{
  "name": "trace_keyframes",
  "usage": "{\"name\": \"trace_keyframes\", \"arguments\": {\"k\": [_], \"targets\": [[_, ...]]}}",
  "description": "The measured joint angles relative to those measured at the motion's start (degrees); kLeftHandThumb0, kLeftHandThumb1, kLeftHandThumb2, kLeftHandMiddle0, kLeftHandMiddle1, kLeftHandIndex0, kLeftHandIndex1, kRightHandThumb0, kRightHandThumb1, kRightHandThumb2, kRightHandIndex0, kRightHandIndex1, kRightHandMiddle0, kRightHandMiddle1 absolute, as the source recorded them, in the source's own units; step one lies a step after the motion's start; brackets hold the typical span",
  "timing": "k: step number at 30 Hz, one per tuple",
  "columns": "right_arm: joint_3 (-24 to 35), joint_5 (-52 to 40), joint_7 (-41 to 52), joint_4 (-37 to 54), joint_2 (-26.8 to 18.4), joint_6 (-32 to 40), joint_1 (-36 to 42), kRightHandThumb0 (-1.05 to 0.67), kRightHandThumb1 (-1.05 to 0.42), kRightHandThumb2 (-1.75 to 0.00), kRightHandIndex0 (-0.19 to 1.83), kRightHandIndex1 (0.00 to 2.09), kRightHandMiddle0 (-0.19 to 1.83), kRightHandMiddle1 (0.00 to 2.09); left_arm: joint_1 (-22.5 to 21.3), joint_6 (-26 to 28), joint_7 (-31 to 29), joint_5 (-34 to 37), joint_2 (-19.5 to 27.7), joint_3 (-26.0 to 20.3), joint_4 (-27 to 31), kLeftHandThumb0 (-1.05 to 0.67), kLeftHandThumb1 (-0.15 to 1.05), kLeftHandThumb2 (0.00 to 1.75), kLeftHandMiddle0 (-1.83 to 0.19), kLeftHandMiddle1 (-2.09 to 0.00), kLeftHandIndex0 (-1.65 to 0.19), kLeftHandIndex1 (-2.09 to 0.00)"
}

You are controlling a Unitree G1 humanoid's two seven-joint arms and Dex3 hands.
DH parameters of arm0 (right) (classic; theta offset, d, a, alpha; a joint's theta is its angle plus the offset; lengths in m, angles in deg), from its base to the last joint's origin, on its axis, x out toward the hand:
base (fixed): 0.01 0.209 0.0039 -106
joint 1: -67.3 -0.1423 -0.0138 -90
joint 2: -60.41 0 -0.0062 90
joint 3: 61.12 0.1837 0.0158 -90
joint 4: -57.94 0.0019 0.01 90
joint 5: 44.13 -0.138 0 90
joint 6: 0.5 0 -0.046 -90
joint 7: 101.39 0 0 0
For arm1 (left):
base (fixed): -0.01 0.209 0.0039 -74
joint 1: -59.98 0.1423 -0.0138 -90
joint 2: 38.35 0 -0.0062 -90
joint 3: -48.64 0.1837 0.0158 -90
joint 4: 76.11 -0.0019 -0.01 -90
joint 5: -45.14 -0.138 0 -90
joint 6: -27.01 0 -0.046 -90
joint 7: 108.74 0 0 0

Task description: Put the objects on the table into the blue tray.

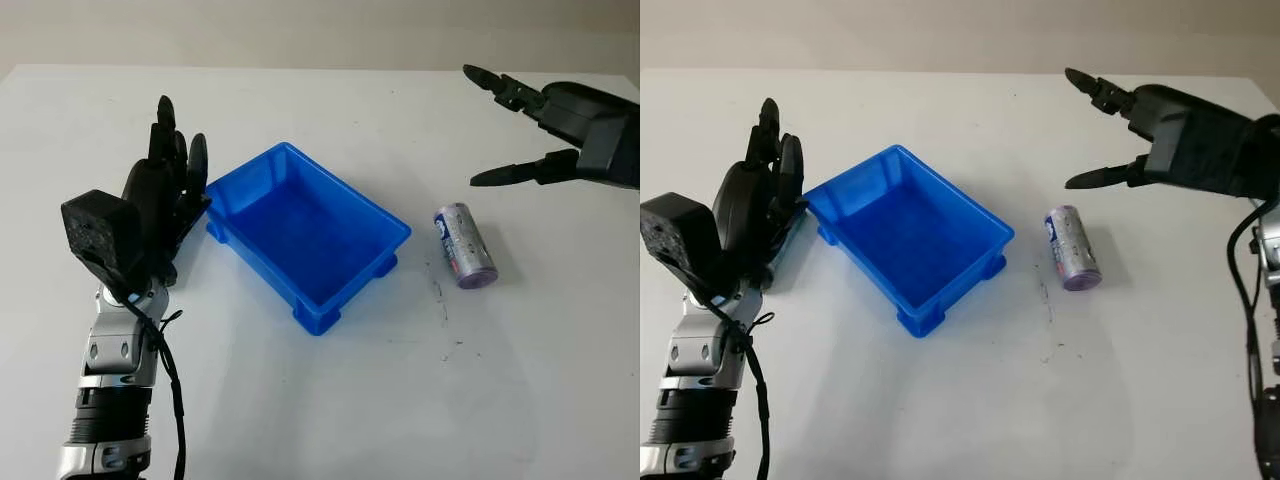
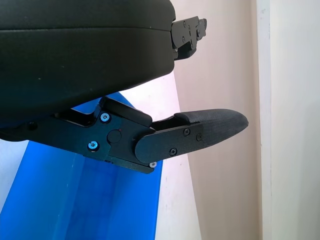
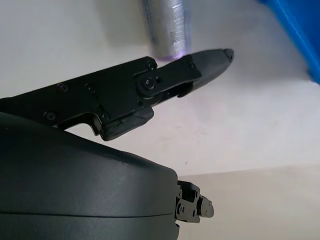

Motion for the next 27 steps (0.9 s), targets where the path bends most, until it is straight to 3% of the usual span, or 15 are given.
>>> {"name": "trace_keyframes", "arguments": {"k": [5, 10, 18, 27], "targets": [[-5.2, 11.9, -10.3, -7.9, -3.2, -16.4, -3.4, -0.86, -0.94, -0.05, -0.09, 0.07, -0.02, 0.08, -0.6, -0.8, -0.2, 0.0, 0.0, 0.0, -1.3, -0.78, 1.05, 0.63, 0.19, 0.00, 0.19, 0.00], [-11.1, 24.6, -21.6, -15.9, -6.2, -27.1, -8.9, -0.84, -0.92, -0.05, -0.09, 0.06, -0.02, 0.07, -0.9, -0.9, 0.0, -0.2, 0.0, 0.1, -1.4, -0.78, 1.05, 0.64, 0.19, 0.00, 0.19, 0.00], [-22.3, 44.7, -41.7, -24.6, -9.0, -34.1, -16.8, -0.84, -0.98, -0.07, -0.15, 0.04, -0.09, 0.03, -0.9, -0.9, 0.1, -0.1, -0.1, 0.3, -1.7, -0.76, 1.05, 0.64, 0.19, 0.00, 0.19, 0.00], [-30.7, 55.3, -54.8, -28.6, -9.9, -36.5, -22.0, -0.80, -1.04, -0.07, -0.15, 0.05, -0.12, 0.03, -0.9, -1.0, 0.1, -0.1, -0.2, 0.4, -1.9, -0.76, 1.05, 0.64, 0.19, 0.00, 0.19, 0.00]]}}
